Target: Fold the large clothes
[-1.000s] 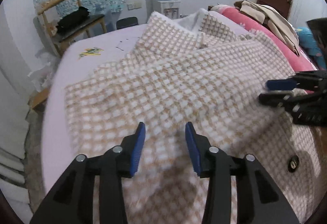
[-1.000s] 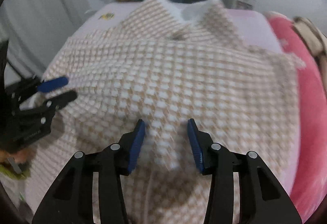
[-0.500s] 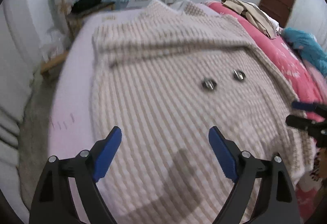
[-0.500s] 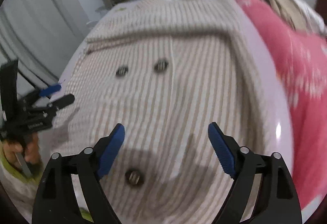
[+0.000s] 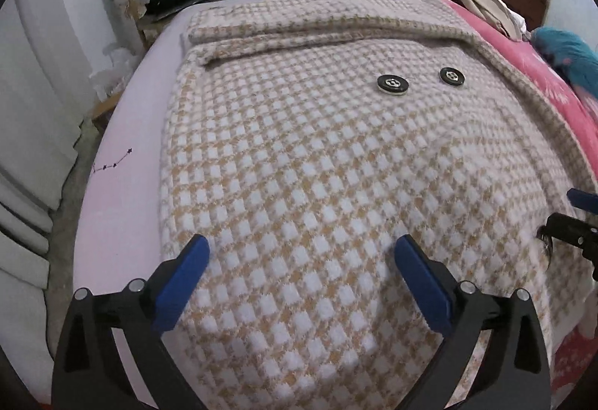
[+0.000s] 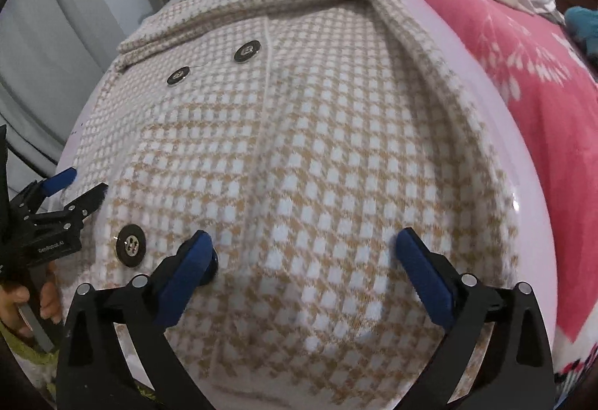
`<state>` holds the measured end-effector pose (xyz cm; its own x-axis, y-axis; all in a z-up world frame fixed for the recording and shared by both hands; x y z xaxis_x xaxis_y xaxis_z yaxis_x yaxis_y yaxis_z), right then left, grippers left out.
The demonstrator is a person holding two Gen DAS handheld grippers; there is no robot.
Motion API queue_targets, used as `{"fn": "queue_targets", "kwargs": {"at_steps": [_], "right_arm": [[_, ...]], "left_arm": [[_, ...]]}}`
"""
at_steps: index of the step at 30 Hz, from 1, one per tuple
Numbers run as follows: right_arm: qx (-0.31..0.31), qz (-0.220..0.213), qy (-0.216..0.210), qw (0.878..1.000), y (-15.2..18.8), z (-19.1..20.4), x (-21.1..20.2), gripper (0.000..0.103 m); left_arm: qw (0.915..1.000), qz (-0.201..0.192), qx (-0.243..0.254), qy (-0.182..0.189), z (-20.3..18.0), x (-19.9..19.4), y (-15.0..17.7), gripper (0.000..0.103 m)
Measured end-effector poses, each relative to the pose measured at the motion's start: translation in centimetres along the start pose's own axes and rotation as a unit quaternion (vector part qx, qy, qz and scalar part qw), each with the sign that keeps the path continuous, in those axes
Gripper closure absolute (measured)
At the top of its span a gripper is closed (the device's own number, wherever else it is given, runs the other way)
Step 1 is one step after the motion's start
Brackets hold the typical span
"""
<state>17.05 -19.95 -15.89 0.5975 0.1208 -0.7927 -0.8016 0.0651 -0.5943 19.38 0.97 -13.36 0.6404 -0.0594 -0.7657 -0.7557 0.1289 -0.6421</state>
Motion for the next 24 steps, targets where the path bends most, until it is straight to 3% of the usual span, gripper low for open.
{"fn": "queue_targets", "kwargs": {"at_steps": [10,19,24], "right_arm": [[0.019,-0.03,0.003,0.999,0.7,-0.4,-1.0,0.008],[0.017,-0.032,0.005,0.999,1.1,-0.5,-1.2,0.008],[-0.001,-0.032,-0.002,0.999,1.4,-0.2,-1.3,0.008]], "left_arm": [[0.9999,0.006,0.009,0.0,0.1,0.1,-0.1,0.005],[0.9996,0.013,0.023,0.007,0.1,-0.3,0.1,0.005],[0.9989,-0.035,0.026,-0.014,1.1,-3.4,0.5,0.005]]}}
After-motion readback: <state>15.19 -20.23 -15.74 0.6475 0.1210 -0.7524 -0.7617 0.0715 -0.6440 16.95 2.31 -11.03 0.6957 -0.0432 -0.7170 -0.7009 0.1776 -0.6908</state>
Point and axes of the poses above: each gripper's, at about its wrist camera, not at the fingertips, and x roughly the way its jaws point, z to its left, y to its underside, the point moved 9 cm from there along x, roughly the way its jaws point, and after that the axes turned 6 degrees about -z, right-handed, at the moved point
